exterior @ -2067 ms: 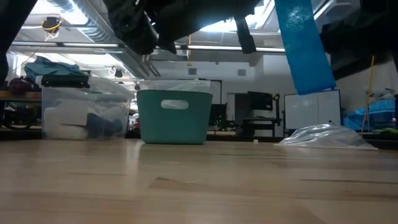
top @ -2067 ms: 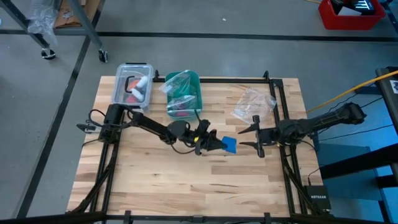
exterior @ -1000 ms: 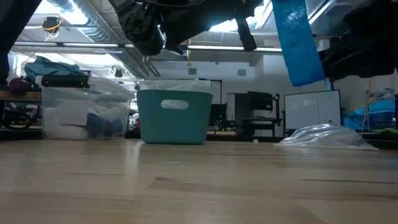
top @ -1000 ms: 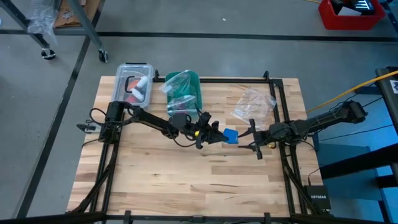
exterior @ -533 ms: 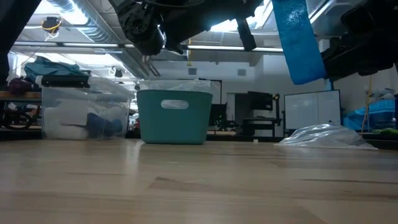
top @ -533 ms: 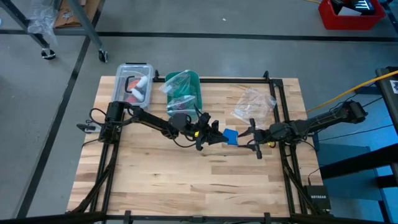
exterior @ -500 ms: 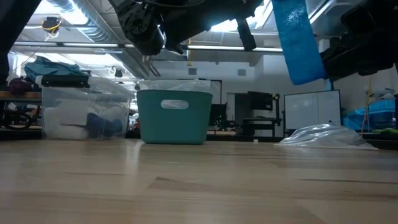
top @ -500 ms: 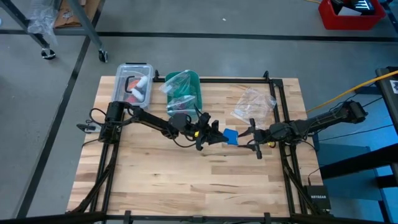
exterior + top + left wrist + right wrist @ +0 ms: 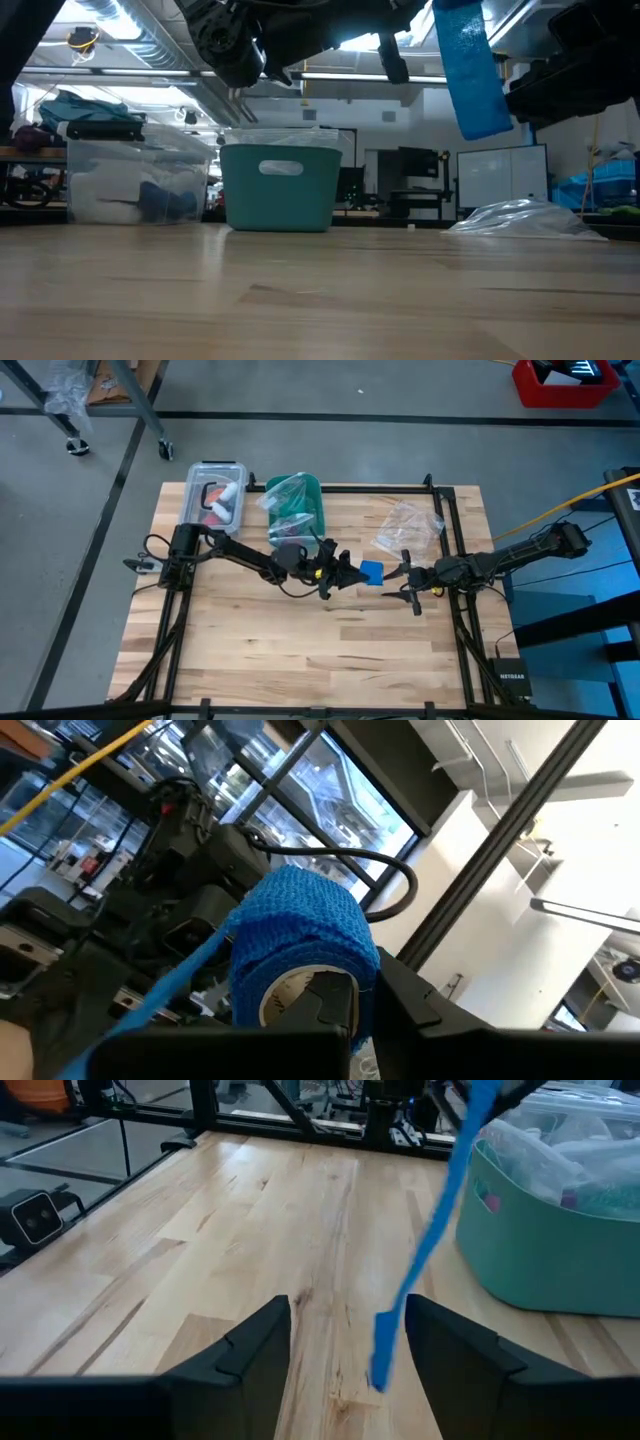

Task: Roll bandage
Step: Roll the blue bandage

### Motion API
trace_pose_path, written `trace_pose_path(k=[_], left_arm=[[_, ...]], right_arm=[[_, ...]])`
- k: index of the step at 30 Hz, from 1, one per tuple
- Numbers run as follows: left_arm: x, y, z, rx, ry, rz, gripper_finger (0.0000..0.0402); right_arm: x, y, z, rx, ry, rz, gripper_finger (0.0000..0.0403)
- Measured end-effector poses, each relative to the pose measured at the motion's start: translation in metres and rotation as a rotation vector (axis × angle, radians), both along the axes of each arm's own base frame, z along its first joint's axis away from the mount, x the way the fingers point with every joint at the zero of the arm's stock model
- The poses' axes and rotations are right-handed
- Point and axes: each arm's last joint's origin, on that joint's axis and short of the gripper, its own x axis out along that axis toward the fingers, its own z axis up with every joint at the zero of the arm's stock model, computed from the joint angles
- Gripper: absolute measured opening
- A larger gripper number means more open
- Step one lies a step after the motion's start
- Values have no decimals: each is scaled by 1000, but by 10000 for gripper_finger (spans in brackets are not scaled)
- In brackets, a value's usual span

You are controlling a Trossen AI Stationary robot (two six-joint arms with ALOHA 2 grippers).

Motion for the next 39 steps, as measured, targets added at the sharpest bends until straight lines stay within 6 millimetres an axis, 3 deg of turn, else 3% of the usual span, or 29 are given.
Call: trace_pose_path(k=[10,25,39], left_arm=[[0,-8,0,3,-3,13,6],[-1,-8,1,1,-10,11,4],[-1,-8,1,26,-14,20,6]], right_arm=[[0,0,-2,-5,20,0,192],[13,4,-16,80,109,-15,81],[15,5,-12,111,61,-7,66]])
